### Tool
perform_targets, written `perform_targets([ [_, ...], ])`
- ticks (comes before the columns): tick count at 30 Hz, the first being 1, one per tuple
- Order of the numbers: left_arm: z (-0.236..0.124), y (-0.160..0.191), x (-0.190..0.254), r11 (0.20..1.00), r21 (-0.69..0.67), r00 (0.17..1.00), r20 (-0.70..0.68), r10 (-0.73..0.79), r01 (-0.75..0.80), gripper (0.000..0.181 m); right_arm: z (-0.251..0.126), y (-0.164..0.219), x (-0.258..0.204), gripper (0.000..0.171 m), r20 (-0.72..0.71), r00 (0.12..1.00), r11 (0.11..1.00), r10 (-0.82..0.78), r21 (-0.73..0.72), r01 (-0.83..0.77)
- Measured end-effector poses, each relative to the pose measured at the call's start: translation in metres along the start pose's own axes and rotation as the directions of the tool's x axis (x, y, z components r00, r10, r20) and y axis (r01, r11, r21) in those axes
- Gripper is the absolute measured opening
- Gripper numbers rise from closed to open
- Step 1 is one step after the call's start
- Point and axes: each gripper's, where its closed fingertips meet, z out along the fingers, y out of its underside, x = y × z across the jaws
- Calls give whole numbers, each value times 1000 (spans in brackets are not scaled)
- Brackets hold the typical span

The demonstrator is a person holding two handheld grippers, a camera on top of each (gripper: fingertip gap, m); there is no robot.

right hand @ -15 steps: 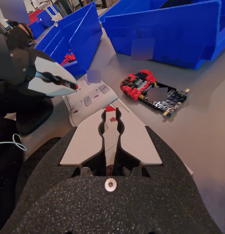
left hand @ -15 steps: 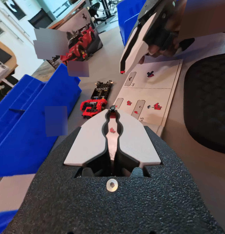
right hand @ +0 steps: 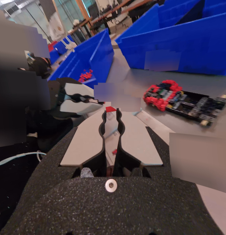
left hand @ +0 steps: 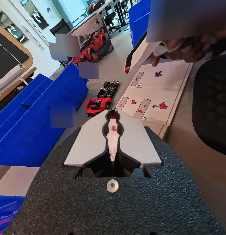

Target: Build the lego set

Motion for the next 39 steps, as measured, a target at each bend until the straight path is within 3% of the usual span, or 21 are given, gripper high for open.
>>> perform_targets([
  [5,-4,-7,-2,994,19,993,64,103,-104,7,25,3,-44,14,89,994,995,65,69,-71],
  [14,-9,-17,1,959,1,948,150,280,-284,7,37,5,-38,14,-108,994,996,-31,82,40],
  [39,-11,-24,26,934,31,932,93,351,-355,7,20,20,-42,14,-139,987,992,79,106,-64],
])
